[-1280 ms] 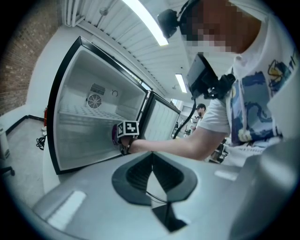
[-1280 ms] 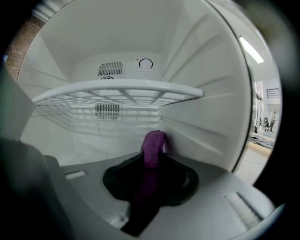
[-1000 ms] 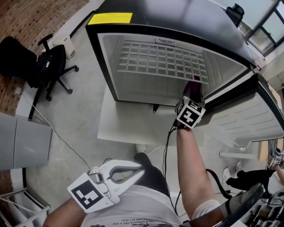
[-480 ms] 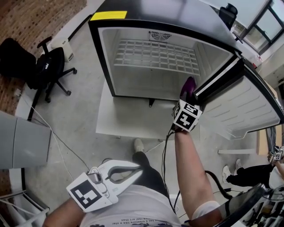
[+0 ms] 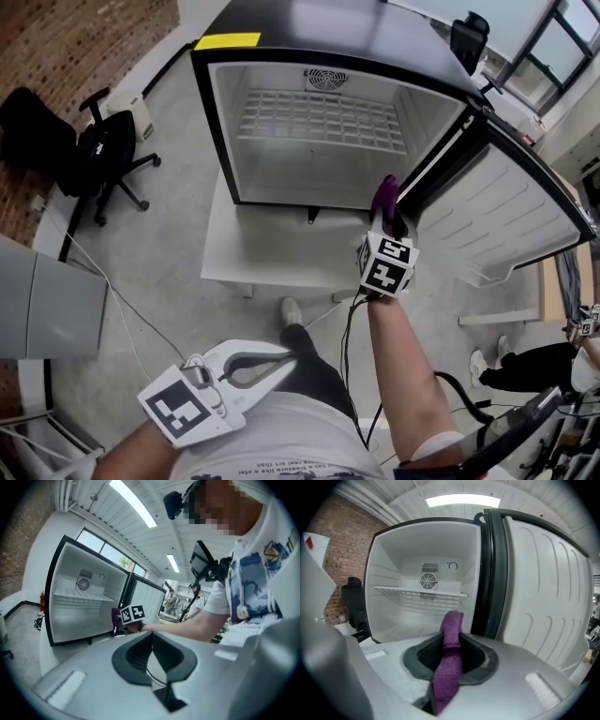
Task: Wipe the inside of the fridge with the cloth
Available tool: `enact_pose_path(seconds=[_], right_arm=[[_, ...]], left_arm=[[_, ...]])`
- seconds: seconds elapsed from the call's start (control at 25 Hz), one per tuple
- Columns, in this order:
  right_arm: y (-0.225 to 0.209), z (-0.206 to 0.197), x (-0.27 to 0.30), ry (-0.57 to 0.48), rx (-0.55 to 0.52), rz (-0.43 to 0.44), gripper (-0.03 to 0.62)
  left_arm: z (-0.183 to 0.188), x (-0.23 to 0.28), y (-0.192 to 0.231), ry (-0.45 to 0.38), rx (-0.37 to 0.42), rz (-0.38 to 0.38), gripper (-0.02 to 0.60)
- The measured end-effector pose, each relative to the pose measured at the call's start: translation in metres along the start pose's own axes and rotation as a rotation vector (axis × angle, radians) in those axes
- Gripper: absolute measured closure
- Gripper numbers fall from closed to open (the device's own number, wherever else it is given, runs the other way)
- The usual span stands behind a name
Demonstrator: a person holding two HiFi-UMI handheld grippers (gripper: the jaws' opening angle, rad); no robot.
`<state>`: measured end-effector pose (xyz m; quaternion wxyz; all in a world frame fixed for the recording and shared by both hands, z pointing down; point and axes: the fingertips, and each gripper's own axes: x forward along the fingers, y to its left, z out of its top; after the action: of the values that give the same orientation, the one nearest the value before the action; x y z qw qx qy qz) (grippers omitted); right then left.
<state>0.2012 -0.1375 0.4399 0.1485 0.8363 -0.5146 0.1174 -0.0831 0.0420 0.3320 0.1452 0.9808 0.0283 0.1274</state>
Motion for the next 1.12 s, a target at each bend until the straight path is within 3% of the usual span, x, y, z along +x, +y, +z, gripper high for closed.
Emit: enact_pose_path(seconds=[0.4,0.64,0.84,1.12], right_arm=[[0.017,0.000,-0.052,0.017,-0.100,0.150,0.519],[0.015,0.017,-0.082,-0.038,-0.149,0.201,0.519],[0.005,0.048,-0.106,-0.115,-0.146,0.229,0.519],[-0.032,0.115,-0.113,-0.262,-0.121,0.210,0.519]], left_arm=[[0.000,-0.012,-0.014,-0.058,0.028,0.011,0.577],[-0.010,-0.022,-0.014,-0.053,0.024,0.034,0.577],[-0.021,-0.022,-0.007,-0.017,0.042,0.046,0.577],[0.001,0.002,0.005,-0.022,0.053,0.046,0.577]])
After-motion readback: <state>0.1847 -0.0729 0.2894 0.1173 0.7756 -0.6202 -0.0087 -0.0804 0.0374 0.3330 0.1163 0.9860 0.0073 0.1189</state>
